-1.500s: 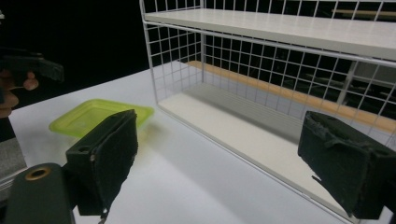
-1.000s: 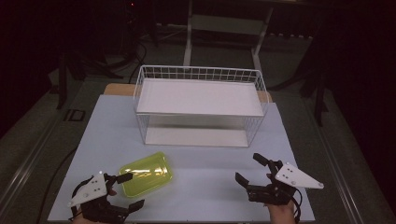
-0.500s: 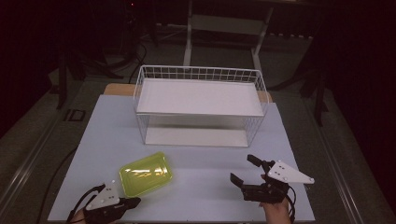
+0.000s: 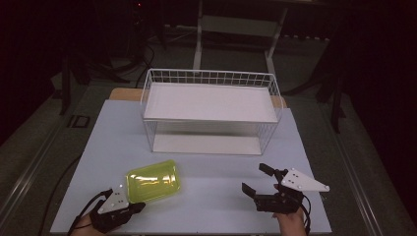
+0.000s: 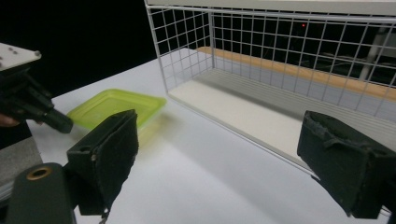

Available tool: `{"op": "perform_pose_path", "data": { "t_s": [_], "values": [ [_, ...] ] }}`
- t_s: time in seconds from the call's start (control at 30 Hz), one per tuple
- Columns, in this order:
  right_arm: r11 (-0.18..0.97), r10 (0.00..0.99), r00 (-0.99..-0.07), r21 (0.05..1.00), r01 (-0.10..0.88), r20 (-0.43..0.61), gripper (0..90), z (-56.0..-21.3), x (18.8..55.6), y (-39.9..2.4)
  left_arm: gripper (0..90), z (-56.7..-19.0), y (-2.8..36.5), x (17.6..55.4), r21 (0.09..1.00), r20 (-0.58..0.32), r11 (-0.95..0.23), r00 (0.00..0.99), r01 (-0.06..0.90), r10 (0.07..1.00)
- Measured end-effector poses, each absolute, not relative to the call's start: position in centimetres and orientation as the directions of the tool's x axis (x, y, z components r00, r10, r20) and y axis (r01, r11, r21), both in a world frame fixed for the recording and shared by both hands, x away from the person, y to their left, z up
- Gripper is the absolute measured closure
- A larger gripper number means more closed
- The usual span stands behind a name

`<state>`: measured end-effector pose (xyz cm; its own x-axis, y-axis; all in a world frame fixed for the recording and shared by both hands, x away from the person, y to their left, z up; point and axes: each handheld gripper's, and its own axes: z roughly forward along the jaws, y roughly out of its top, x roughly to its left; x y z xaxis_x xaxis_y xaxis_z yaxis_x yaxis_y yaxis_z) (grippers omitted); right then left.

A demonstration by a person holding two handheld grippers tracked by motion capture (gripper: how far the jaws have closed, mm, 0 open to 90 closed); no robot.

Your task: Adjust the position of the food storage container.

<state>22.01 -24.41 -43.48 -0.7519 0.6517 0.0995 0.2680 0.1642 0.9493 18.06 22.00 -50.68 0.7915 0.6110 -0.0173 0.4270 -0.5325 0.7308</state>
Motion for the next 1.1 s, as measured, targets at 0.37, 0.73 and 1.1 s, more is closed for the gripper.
{"op": "perform_pose_path", "data": {
  "t_s": [0.37,0.73,1.1],
  "values": [
    [0.166,0.640,-0.762,0.950,0.265,0.100,12.5,-43.5,22.0,-24.2,90.0,-51.1,23.9,19.4,0.749,-0.024,-0.477,0.739,0.460,0.674],
    [0.173,0.631,-0.769,0.948,0.267,0.101,12.5,-43.6,22.0,-24.1,90.0,-49.6,26.0,19.8,0.818,0.045,-0.443,0.727,0.367,0.685],
    [0.183,0.629,-0.772,0.948,0.260,0.090,12.5,-43.6,22.0,-24.1,90.0,-51.3,29.7,24.1,0.850,0.067,-0.405,0.695,0.336,0.716]
  ]
}}
